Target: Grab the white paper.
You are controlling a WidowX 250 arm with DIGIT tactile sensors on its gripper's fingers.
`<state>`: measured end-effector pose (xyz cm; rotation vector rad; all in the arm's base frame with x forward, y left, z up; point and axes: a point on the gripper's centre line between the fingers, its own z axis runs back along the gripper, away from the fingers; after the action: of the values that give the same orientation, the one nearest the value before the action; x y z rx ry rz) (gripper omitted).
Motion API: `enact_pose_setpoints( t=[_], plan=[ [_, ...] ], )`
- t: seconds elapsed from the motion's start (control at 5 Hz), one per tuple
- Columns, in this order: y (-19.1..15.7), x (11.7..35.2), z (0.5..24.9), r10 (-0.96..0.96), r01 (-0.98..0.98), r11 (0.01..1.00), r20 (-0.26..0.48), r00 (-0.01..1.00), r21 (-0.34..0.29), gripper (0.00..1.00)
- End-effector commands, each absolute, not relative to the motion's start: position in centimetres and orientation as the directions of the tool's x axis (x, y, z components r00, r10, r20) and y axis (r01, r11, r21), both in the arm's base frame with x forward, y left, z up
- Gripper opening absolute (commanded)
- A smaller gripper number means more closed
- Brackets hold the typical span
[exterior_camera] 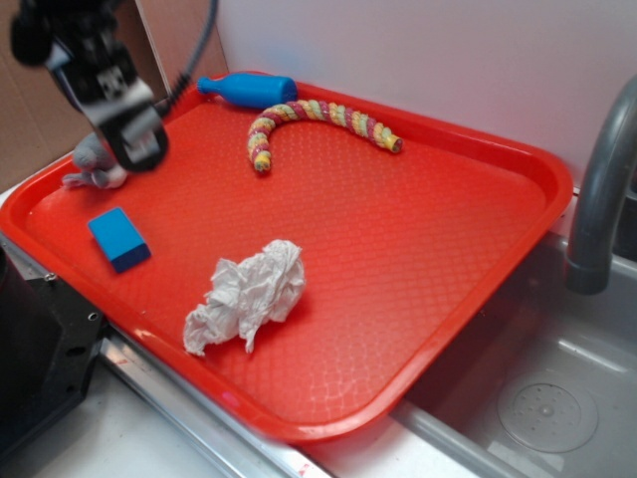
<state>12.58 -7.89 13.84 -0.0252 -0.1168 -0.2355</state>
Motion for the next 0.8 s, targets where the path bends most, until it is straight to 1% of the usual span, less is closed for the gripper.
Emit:
enact_pose_setpoints(
  t=[0.0,0.2,0.6],
  plan=[
    [-8.3,13.1,9.4,-0.340,0.344,0.939,0.130,0.931,-0.013,1.00],
    [-9.3,13.6,8.7,-0.449,0.461,0.883,0.126,0.885,-0.090,1.00],
    [-9.3,13.6,8.7,-0.449,0.461,0.883,0.126,0.885,-0.090,1.00]
  ],
)
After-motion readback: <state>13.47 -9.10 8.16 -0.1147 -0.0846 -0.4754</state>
